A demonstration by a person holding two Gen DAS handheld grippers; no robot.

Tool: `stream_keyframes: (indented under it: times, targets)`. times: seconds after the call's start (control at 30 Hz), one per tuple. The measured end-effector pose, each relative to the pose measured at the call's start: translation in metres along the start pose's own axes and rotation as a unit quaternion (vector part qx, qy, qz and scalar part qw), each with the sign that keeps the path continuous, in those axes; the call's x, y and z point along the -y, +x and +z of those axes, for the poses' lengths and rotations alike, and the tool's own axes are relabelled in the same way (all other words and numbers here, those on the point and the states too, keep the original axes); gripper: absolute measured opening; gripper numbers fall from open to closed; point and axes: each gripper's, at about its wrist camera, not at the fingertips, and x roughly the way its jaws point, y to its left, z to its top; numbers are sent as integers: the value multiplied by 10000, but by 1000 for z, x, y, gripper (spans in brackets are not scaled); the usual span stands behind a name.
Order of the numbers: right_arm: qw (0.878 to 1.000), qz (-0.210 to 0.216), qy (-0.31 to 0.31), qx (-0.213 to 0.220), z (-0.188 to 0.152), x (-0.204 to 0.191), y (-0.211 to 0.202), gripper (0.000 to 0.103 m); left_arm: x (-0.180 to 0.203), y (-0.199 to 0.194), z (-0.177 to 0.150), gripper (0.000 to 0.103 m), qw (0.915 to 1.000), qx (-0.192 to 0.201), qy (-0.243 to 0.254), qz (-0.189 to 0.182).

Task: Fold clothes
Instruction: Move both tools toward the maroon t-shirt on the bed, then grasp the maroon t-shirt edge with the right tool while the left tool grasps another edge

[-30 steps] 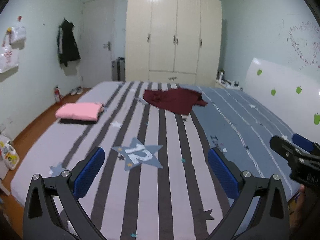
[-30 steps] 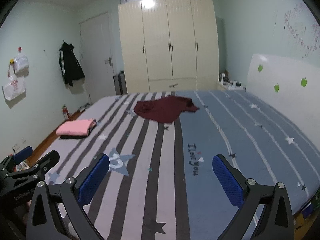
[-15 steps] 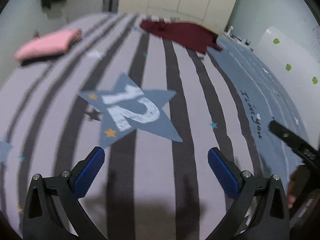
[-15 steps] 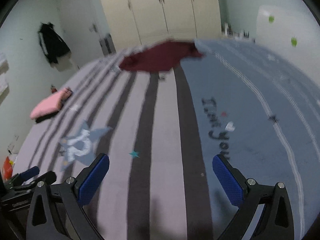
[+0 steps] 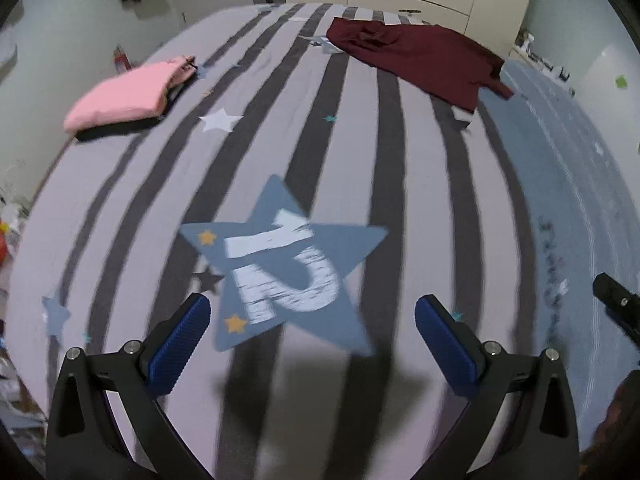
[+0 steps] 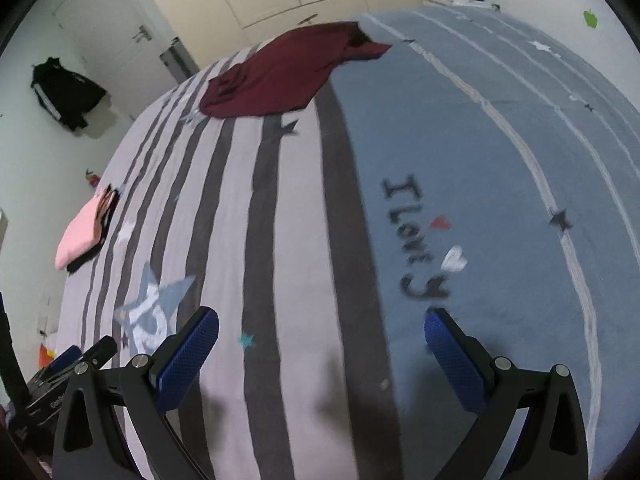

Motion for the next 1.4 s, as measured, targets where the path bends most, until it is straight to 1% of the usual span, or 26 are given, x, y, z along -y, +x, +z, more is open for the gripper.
stream_keyframes:
  times: [0.07, 0.1, 0.13, 0.2, 0.27, 0.3, 0.37, 0.4, 0.5, 0.57, 0.67, 0.73, 0.83, 0.9, 0.97, 1.03, 1.1, 1.2, 1.23, 1.27, 1.3, 1.33, 1.37, 1.4]
  targets:
    - [9999, -111, 66, 54, 16, 2, -5, 102, 7, 5, 13, 101, 9991, -219, 188, -303]
    - [9999, -126, 76, 52, 24, 2, -5, 102, 9, 7, 20, 101, 9981, -307, 189, -497]
    - [9999, -125, 79, 39, 33, 2, -4, 102, 10, 10, 28, 101, 9976, -319, 202, -589]
    - [10000, -15, -14, 6, 51, 0, 3, 102, 14, 14, 46, 101, 9980, -177, 256, -552]
    - [9999, 5, -118, -30, 68, -4, 18, 102, 20, 25, 69, 101, 9979, -60, 450, -468]
    - [9999, -20, -118, -81, 78, -8, 28, 102, 23, 33, 81, 101, 9973, -23, 534, -514]
    - [9998, -48, -36, -204, 101, -15, 54, 102, 25, 50, 107, 101, 9957, 71, 570, -724]
    - [9998, -26, -48, -182, 114, -19, 67, 102, 25, 62, 122, 101, 9951, 104, 562, -802]
    - [9996, -219, -194, -55, 153, -35, 106, 102, 22, 95, 173, 101, 9928, 267, 473, -1064]
    - [9997, -168, -140, -66, 179, -42, 137, 102, 21, 120, 207, 101, 9913, 380, 446, -1180]
    - [9999, -123, 17, -68, 217, -49, 185, 102, 27, 158, 255, 101, 9899, 539, 471, -1223]
    - [9997, -228, 24, -62, 238, -55, 214, 102, 34, 182, 281, 101, 9889, 611, 458, -1276]
    - [9997, -244, 27, -83, 263, -57, 249, 102, 43, 221, 312, 98, 9888, 558, 374, -1330]
    - [9995, -264, 12, -147, 271, -56, 264, 102, 48, 241, 327, 94, 9896, 520, 332, -1303]
    - [9994, -283, -2, -210, 279, -54, 278, 102, 52, 260, 340, 94, 9908, 470, 312, -1227]
    - [9992, -302, -16, -274, 287, -53, 293, 102, 56, 277, 352, 94, 9933, 347, 301, -1061]
    - [9989, -321, -31, -337, 295, -51, 308, 103, 59, 289, 361, 94, 9940, 274, 324, -1008]
    - [9988, -396, -174, -216, 297, -55, 314, 103, 71, 298, 369, 94, 9938, 250, 584, -917]
    - [9990, -358, -193, -166, 298, -56, 315, 103, 76, 300, 370, 94, 9934, 242, 679, -894]
    - [9991, -335, -224, -150, 298, -58, 315, 102, 81, 301, 372, 89, 9929, 235, 774, -872]
    - [9990, -325, -259, -147, 299, -60, 315, 97, 86, 303, 373, 77, 9923, 227, 869, -849]
    - [9990, -315, -295, -144, 299, -62, 315, 91, 92, 303, 374, 71, 9914, 218, 979, -836]
    - [9989, -278, -349, -141, 300, -65, 315, 78, 97, 302, 375, 53, 9902, 207, 1105, -834]
    - [9988, -229, -409, -139, 301, -67, 314, 60, 101, 300, 375, 26, 9891, 189, 1192, -845]
